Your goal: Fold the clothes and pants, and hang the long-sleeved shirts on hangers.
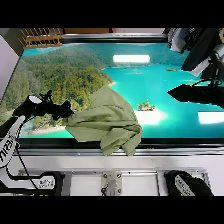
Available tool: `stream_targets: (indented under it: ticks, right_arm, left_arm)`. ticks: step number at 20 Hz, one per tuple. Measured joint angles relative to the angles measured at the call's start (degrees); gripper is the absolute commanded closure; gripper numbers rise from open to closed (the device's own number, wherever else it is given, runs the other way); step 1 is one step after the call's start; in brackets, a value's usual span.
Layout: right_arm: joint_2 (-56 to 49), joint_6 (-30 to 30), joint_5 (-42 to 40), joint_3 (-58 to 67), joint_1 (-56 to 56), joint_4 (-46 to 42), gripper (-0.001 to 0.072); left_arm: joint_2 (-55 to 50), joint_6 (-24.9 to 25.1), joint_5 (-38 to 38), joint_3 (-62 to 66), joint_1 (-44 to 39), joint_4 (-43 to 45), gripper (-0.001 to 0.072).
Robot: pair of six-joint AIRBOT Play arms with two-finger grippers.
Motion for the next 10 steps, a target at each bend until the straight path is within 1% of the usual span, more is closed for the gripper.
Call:
stream_targets:
  ticks: [1, 2, 3, 4, 7, 10]
  right_arm:
    - [-1.9, 0.0, -0.2, 0.0, 0.4, -0.1, 0.0685]
    - [-4.5, 0.0, -1.0, 0.0, 0.9, -0.1, 0.0543]
    - [-7.2, -0.5, -1.8, 0.0, 1.5, -0.2, 0.0313]
    - [-10.4, -1.1, -2.9, 0.0, 2.3, -0.3, 0.0272]
    - [-20.7, -3.1, -7.0, 0.5, 5.3, -0.2, 0.0272]
    - [-31.0, -4.3, -10.2, 2.9, 9.6, 0.0, 0.0272]
  left_arm:
    - [-0.1, 0.6, -0.7, 1.6, 0.0, 0.0, 0.0701]
    - [-0.1, 1.2, -1.9, 3.2, 0.0, 0.2, 0.0701]
    - [-0.2, 1.6, -3.0, 5.0, 0.1, 0.5, 0.0701]
    - [-0.2, 2.0, -4.0, 6.9, 0.1, 0.9, 0.0701]
    - [-0.2, 2.6, -6.5, 11.8, -0.1, 2.3, 0.0701]
    - [-0.2, 3.0, -7.5, 14.5, -0.2, 3.1, 0.0701]
